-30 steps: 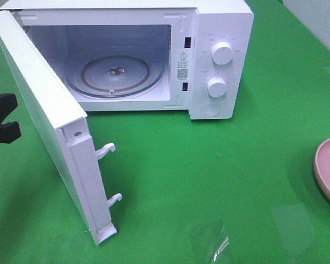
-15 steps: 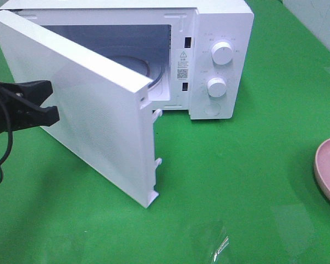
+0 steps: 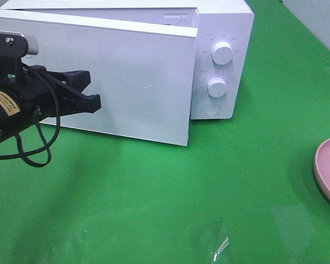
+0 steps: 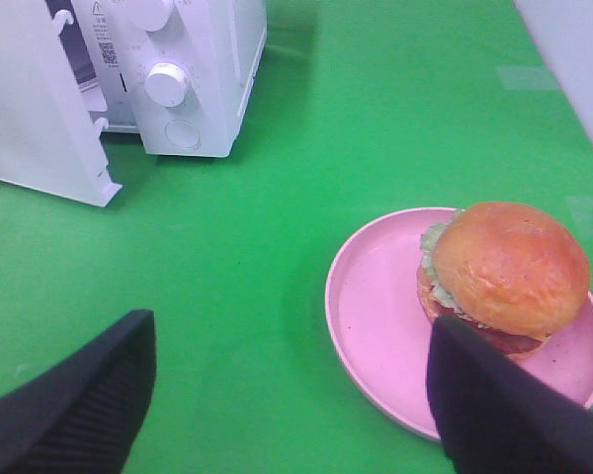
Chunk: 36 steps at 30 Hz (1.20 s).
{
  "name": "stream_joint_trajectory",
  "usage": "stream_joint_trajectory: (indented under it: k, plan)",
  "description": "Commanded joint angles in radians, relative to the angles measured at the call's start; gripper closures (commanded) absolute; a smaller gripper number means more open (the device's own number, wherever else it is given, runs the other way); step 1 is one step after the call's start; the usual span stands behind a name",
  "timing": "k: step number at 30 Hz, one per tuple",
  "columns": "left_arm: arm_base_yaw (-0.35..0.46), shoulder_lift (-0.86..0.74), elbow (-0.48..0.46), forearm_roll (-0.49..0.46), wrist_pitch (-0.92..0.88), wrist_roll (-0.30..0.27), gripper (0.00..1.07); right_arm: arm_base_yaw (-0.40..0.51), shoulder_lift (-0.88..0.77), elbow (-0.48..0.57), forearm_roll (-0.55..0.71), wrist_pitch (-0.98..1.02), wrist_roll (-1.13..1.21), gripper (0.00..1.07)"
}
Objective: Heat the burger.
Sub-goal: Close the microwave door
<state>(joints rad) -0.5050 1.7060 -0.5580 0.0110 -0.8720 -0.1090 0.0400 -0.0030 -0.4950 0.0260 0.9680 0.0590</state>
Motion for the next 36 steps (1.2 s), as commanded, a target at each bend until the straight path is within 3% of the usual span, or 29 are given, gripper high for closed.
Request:
stream_joint_trajectory:
  k: [1, 12, 36]
  plan:
    - [-0.013, 0.016, -0.034, -0.033, 0.012, 0.005, 1.07, -0.004, -0.027, 0.004, 0.009, -0.010, -0.009, 0.34]
    - [-0.015, 0.108, -0.227, -0.034, 0.115, 0.009, 1.07, -0.004, -0.027, 0.004, 0.009, -0.010, -0.009, 0.34]
    - [-0.061, 0.284, -0.520, -0.065, 0.198, 0.011, 1.07, -0.004, -0.027, 0.004, 0.009, -0.010, -0.009, 0.34]
